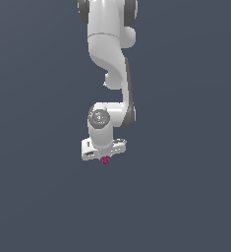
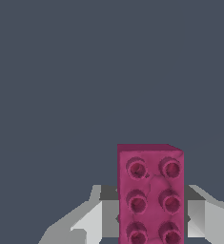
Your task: Pick up the object and move it to a goal position.
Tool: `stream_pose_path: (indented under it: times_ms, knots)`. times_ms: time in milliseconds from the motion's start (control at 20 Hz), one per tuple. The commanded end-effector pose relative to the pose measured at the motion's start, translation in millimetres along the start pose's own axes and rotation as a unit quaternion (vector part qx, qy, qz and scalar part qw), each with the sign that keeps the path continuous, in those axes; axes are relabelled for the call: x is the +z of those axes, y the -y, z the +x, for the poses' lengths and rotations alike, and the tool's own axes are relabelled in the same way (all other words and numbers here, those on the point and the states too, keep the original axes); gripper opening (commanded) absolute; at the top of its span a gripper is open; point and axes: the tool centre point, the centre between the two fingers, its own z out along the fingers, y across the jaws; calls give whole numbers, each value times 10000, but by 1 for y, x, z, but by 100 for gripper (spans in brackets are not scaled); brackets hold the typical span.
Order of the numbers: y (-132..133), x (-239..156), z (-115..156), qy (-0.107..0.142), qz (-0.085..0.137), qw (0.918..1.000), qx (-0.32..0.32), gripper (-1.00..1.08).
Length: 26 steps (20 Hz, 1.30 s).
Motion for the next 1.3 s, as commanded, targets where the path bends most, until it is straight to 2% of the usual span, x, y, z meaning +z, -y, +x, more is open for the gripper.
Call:
stream_pose_path:
  times_ms: [0, 500, 1250]
  knots:
    - [4, -7, -1, -6, -2, 10000, -2, -100]
    - [34, -63, -17, -6, -4, 10000, -3, -100]
    - [109, -205, -53, -4, -13, 10000, -6, -100]
